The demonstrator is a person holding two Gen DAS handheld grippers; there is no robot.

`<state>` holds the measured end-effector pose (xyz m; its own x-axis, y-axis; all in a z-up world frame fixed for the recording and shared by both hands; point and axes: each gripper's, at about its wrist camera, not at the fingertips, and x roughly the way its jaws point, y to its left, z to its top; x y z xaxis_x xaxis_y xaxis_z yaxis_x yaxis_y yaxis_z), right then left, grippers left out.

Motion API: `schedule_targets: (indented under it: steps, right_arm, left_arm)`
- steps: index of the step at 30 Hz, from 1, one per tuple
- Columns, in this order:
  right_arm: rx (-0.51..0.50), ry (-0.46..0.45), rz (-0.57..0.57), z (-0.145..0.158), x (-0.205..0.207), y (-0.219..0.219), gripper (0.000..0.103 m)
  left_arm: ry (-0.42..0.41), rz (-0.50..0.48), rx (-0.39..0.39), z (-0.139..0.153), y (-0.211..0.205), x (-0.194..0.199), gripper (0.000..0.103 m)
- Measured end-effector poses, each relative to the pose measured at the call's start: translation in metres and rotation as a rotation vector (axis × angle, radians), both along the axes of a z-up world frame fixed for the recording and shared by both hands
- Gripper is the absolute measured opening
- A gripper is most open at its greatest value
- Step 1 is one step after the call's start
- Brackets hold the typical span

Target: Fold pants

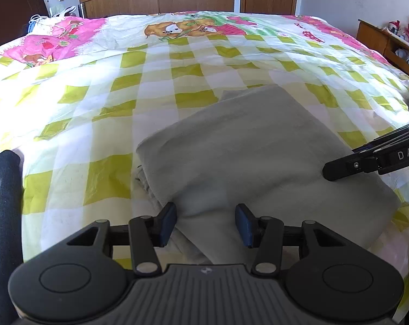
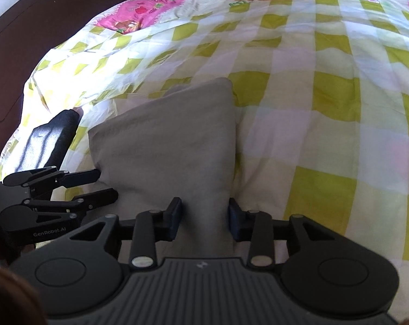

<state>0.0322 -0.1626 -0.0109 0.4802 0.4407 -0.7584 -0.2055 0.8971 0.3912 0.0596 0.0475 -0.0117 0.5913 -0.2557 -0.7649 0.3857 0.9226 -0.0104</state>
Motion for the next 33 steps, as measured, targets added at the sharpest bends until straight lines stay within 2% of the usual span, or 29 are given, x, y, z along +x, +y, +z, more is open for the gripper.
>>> schedule_targets:
  steps: [3, 5, 8, 13, 19, 23, 25, 29, 30, 31, 33]
  right_arm:
    - [-0.078, -0.031, -0.006, 0.009, -0.007, 0.005, 0.038]
    - [-0.163, -0.085, -0.002, 0.019, -0.016, 0.011, 0.038]
    - [-0.231, -0.154, 0.03, 0.034, -0.032, 0.021, 0.038]
    - [-0.224, -0.213, 0.188, 0.046, -0.056, 0.063, 0.037]
    - [-0.244, -0.263, 0.418, 0.031, -0.078, 0.127, 0.036]
    - [-0.247, -0.27, 0.487, 0.025, -0.084, 0.148, 0.038]
    - [-0.247, -0.282, 0.516, 0.025, -0.089, 0.154, 0.044]
    - [-0.35, -0.331, 0.489, 0.021, -0.097, 0.163, 0.042]
    - [-0.386, -0.33, 0.478, 0.019, -0.096, 0.165, 0.04]
    - [-0.405, -0.32, 0.467, 0.017, -0.094, 0.165, 0.027]
    - [-0.394, -0.274, 0.451, 0.015, -0.091, 0.163, 0.006]
  left_arm:
    - [-0.005, -0.003, -0.008, 0.001, 0.002, 0.0, 0.059]
    - [-0.009, -0.006, -0.011, 0.001, 0.003, 0.0, 0.059]
    - [-0.014, -0.004, -0.016, 0.001, 0.007, -0.001, 0.059]
    - [-0.015, 0.017, -0.032, 0.0, 0.017, 0.003, 0.059]
    - [-0.002, 0.04, -0.066, 0.0, 0.027, 0.011, 0.063]
    - [-0.012, 0.032, -0.062, 0.002, 0.028, 0.012, 0.063]
    - [-0.013, 0.033, -0.064, 0.003, 0.028, 0.014, 0.063]
    - [-0.029, 0.026, -0.052, 0.006, 0.025, 0.019, 0.063]
    - [-0.035, 0.023, -0.045, 0.007, 0.024, 0.02, 0.062]
    - [-0.042, 0.017, -0.039, 0.009, 0.023, 0.022, 0.061]
    - [-0.052, 0.007, -0.03, 0.011, 0.023, 0.026, 0.05]
